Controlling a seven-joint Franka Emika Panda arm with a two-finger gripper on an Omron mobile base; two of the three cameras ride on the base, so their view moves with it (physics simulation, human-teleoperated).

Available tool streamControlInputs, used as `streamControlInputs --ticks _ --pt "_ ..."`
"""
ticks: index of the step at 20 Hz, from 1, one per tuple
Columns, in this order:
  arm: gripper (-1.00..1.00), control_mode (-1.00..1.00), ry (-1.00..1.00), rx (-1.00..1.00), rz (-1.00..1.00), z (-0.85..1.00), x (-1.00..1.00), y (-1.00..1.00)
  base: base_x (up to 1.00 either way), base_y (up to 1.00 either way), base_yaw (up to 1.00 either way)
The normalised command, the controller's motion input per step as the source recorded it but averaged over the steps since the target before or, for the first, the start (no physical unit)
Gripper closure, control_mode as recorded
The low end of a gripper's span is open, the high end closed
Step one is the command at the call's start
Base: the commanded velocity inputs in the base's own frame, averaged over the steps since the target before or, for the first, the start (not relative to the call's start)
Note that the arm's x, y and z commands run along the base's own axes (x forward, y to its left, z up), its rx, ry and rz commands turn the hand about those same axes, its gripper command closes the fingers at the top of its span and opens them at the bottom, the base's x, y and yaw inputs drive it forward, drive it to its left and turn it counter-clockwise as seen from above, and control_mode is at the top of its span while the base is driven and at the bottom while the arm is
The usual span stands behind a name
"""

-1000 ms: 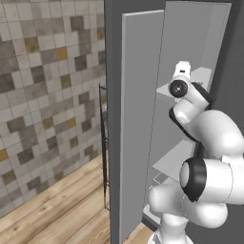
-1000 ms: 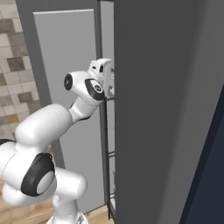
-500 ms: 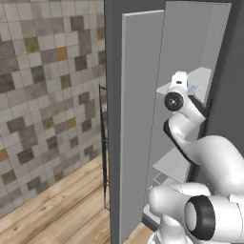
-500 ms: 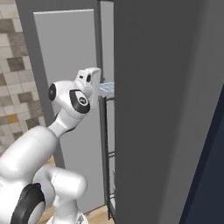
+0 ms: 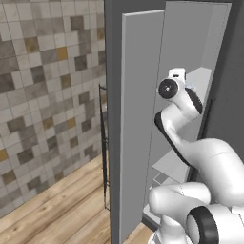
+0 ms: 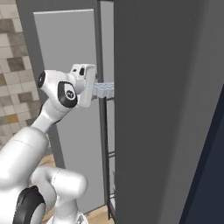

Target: The ice cube tray has been filled with water. Take the tray and place it in the freezer to make ice. Close the freezer door after placing the tray.

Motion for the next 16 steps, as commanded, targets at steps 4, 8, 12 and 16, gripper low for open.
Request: streamControlInputs --ticks 4,8,12,16 --pt "-1.00 -1.00 0.26 0.01 -0.14 0.31 0.30 -0.02 0.00 0.00 0.00" --pt "-1.00 -1.00 0.23 0.00 -0.14 0.02 0.46 -0.01 0.00 0.00 0.00" --pt "-1.00 -1.00 0.22 0.00 -0.12 0.00 0.49 -0.13 0.00 0.00 0.00" --pt "-1.00 -1.00 0.20 0.00 -0.11 -0.02 0.37 -0.36 0.00 0.00 0.00"
